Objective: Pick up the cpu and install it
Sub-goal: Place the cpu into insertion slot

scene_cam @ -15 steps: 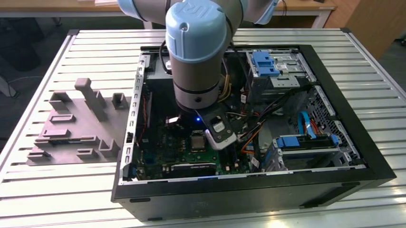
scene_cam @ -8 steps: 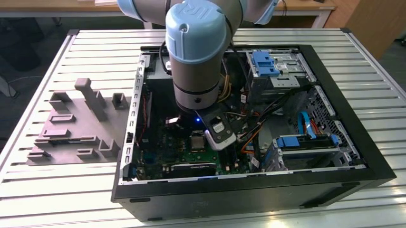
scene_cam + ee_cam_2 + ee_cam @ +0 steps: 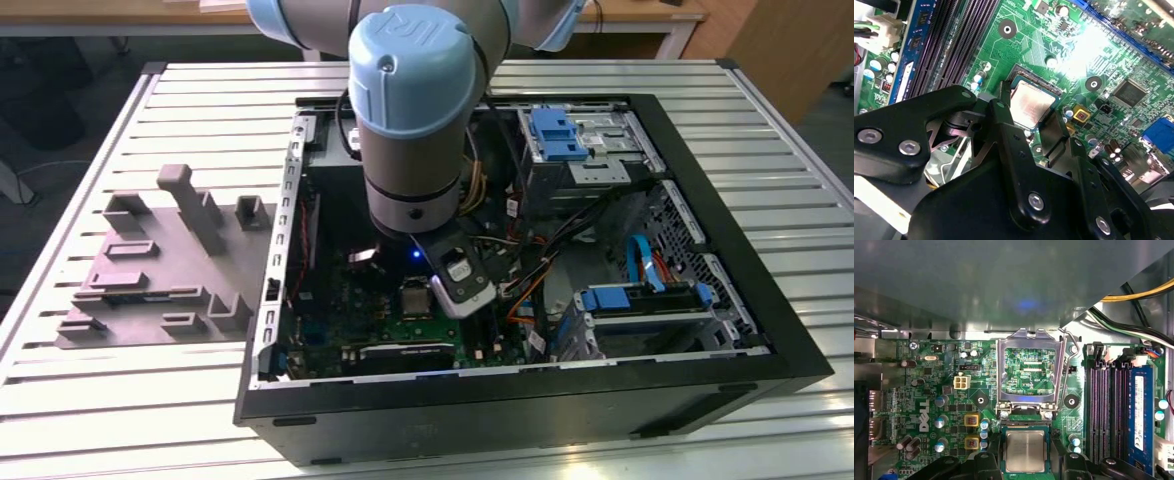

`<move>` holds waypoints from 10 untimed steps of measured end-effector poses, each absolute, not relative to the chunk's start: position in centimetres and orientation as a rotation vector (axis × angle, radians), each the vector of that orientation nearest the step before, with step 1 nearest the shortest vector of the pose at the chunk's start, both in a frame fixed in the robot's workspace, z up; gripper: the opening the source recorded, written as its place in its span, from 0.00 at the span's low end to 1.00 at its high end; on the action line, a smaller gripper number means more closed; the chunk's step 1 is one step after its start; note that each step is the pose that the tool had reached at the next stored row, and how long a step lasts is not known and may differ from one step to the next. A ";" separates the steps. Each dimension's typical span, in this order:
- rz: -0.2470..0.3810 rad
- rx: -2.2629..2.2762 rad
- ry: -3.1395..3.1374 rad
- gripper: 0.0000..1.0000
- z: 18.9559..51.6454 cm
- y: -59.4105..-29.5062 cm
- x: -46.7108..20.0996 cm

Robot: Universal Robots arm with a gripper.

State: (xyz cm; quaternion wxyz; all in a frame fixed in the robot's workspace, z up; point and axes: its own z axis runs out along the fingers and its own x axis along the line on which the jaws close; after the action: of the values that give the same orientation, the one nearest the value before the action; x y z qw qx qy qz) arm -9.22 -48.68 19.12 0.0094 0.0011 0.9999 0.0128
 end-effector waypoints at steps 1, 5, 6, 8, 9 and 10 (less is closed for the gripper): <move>0.040 0.003 3.123 0.47 19.1 -48.7 -9.2; 0.040 0.003 3.122 0.47 19.0 -48.7 -9.2; 0.040 0.004 3.123 0.47 18.9 -48.7 -9.2; 0.039 0.004 3.123 0.47 18.9 -48.7 -9.2; 0.039 0.004 3.123 0.47 18.9 -48.7 -9.2; 0.039 0.003 3.123 0.47 18.9 -48.7 -9.2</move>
State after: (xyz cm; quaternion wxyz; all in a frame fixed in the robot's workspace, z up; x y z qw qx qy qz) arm -9.20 -48.68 18.86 0.0093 0.0011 0.9999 0.0126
